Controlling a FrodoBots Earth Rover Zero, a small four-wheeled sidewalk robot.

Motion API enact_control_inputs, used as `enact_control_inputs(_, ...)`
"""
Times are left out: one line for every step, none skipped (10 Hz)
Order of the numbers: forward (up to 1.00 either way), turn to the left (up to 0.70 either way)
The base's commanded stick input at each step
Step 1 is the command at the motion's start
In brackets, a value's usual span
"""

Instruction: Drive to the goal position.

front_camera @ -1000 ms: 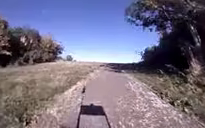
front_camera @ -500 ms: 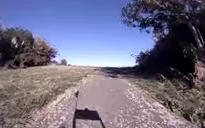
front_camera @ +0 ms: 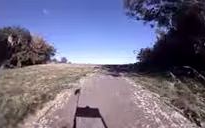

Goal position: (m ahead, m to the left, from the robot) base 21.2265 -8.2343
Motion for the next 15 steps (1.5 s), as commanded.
enact_control_inputs(1.00, -0.13)
enact_control_inputs(1.00, -0.23)
enact_control_inputs(1.00, -0.31)
enact_control_inputs(1.00, -0.37)
enact_control_inputs(1.00, -0.36)
enact_control_inputs(1.00, -0.06)
enact_control_inputs(1.00, 0.01)
enact_control_inputs(1.00, 0.01)
enact_control_inputs(1.00, 0.01)
enact_control_inputs(1.00, 0.01)
enact_control_inputs(1.00, 0.01)
enact_control_inputs(1.00, 0.01)
enact_control_inputs(1.00, 0.01)
enact_control_inputs(1.00, 0.01)
enact_control_inputs(1.00, 0.01)
